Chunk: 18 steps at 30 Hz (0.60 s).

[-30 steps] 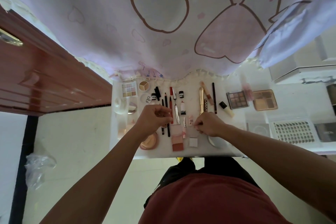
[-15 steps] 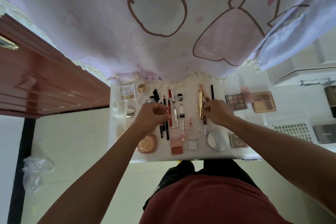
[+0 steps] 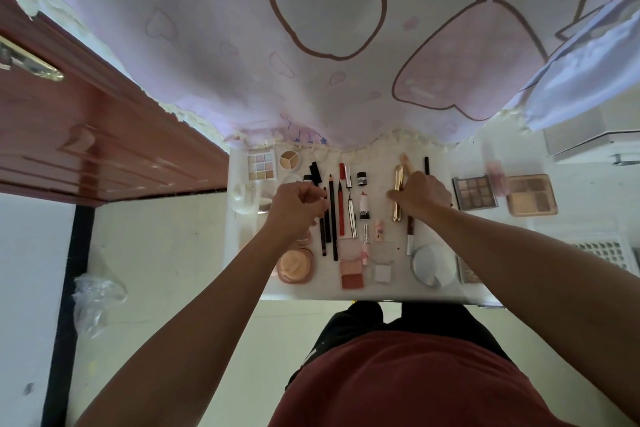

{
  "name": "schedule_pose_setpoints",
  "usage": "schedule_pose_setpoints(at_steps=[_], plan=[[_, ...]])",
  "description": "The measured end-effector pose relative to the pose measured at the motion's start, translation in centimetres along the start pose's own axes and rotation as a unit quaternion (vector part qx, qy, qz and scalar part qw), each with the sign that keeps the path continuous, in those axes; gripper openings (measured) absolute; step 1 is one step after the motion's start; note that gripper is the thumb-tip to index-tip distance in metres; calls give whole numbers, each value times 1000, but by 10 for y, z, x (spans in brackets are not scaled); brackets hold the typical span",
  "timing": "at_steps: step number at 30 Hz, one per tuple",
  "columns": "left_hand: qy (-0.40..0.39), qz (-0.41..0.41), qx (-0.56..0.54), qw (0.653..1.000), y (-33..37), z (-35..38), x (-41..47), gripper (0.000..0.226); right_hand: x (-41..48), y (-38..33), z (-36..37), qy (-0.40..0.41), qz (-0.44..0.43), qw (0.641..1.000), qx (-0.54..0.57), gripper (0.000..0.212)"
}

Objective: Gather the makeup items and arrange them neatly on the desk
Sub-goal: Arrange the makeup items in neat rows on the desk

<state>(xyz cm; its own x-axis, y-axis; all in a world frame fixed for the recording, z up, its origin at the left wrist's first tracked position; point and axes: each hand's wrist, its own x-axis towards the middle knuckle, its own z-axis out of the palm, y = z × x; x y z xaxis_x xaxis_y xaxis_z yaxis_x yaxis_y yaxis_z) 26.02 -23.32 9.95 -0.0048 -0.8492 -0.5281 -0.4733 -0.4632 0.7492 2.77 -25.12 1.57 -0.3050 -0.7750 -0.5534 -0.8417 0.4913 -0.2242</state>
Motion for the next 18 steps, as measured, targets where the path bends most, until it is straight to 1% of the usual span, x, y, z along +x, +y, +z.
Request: schedule_pose_setpoints(at_steps=[1, 3, 4, 5, 6, 8, 10, 12, 14, 16, 18], plan=[[1, -2, 0, 1000, -1, 0, 1, 12, 1, -1, -1, -7, 12, 1000, 13, 52], [4, -2, 2, 1000, 0, 0, 2, 12, 4, -1, -4, -24, 35, 997, 63, 33], [4, 2, 3, 1000, 0, 0, 3, 12, 4, -2, -7, -33, 41, 993, 107, 24], [5, 6, 3, 1000, 1, 0, 4, 10, 3, -3, -13, -40, 44, 984, 168, 21], [4, 8, 0, 1000, 2, 0, 5, 9, 1, -5, -19, -48, 49, 968, 241, 21], [-2, 11, -8, 1000, 7, 0, 7, 9, -7, -9, -37, -81, 57, 918, 385, 16], [-19, 16, -15, 1000, 13, 1, 9, 8, -20, -11, -56, -142, 46, 865, 479, 11], [-44, 19, -34, 998, 21, 4, 11, 6, -32, -10, -69, -197, 17, 824, 532, 10], [-76, 29, -57, 995, 31, 7, 12, 8, -43, -10, -78, -228, -8, 795, 563, 7], [-106, 38, -78, 991, 42, 11, 11, 11, -53, -11, -83, -239, -21, 781, 577, 7], [-123, 46, -98, 987, 50, 14, 10, 13, -60, -11, -85, -240, -28, 780, 578, 8]])
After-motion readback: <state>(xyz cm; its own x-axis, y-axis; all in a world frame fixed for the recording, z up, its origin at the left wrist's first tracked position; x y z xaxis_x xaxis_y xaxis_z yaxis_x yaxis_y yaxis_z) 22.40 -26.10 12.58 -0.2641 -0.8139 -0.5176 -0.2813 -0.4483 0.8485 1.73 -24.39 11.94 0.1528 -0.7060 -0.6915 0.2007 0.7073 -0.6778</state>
